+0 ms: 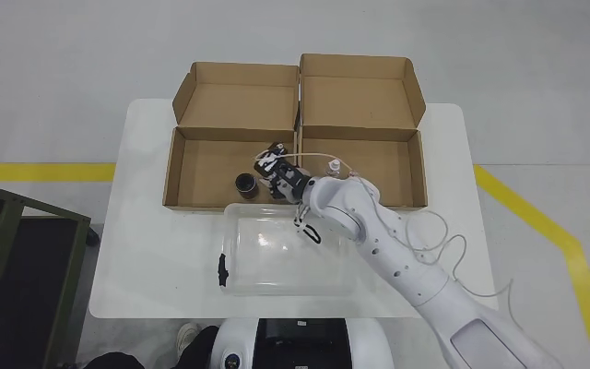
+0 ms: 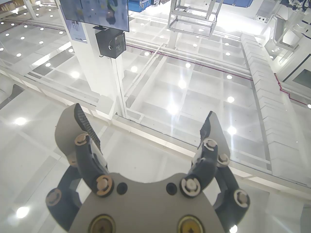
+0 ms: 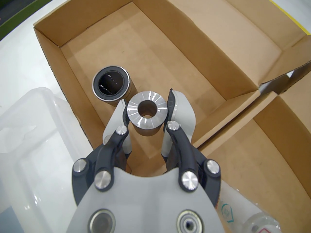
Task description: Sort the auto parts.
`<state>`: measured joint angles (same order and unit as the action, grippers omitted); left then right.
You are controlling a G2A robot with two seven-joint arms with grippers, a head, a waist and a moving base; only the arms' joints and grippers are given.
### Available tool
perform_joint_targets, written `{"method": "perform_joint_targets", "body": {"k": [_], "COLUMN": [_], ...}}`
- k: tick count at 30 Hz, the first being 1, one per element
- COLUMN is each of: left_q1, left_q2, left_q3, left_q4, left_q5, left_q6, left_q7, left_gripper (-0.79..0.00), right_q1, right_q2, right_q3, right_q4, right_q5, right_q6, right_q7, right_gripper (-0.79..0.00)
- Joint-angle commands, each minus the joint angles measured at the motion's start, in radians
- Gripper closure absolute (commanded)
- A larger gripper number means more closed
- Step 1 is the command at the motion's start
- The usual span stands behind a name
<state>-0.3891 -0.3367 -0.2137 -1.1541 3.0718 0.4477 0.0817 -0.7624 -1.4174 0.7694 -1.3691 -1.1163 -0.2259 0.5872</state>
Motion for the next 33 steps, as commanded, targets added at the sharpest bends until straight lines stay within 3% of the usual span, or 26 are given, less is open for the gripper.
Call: {"method": "perform_joint_targets", "body": {"k": [1,4,11,14,18,24,33], "left_q1": [0.000,0.000,0.000,0.000,0.000,0.000,0.000], "left_q2": [0.000,0.000,0.000,0.000,0.000,0.000,0.000], "left_q3": [0.000,0.000,0.000,0.000,0.000,0.000,0.000], "left_q4": [0.000,0.000,0.000,0.000,0.000,0.000,0.000], "left_q5": [0.000,0.000,0.000,0.000,0.000,0.000,0.000], "left_q6": [0.000,0.000,0.000,0.000,0.000,0.000,0.000], "left_q7": [0.000,0.000,0.000,0.000,0.000,0.000,0.000], "left_gripper": [-0.785,-0.785,-0.785,-0.785,-0.785,-0.785,-0.785], "right_q1": [0.006,0.014,0.027,0.030,0.032,0.026,-0.030], "right_q2": [-0.004,-0.011,-0.022,-0.025,-0.029,-0.031,-0.016], "right_q3": [-0.004,-0.011,-0.014,-0.013,-0.011,-0.002,0.035], "right_q4": [0.013,0.030,0.054,0.059,0.061,0.024,-0.148], "right_q5": [0.001,0.003,0.002,0.001,-0.002,-0.008,-0.026], "right_q6": [0.002,0.001,0.003,0.002,-0.003,-0.018,-0.080], "right_q7": [0.006,0.010,0.020,0.025,0.027,0.023,0.032], "right_gripper": [0.000,-0.037,-0.249,-0.277,-0.376,-0.379,-0.388]}}
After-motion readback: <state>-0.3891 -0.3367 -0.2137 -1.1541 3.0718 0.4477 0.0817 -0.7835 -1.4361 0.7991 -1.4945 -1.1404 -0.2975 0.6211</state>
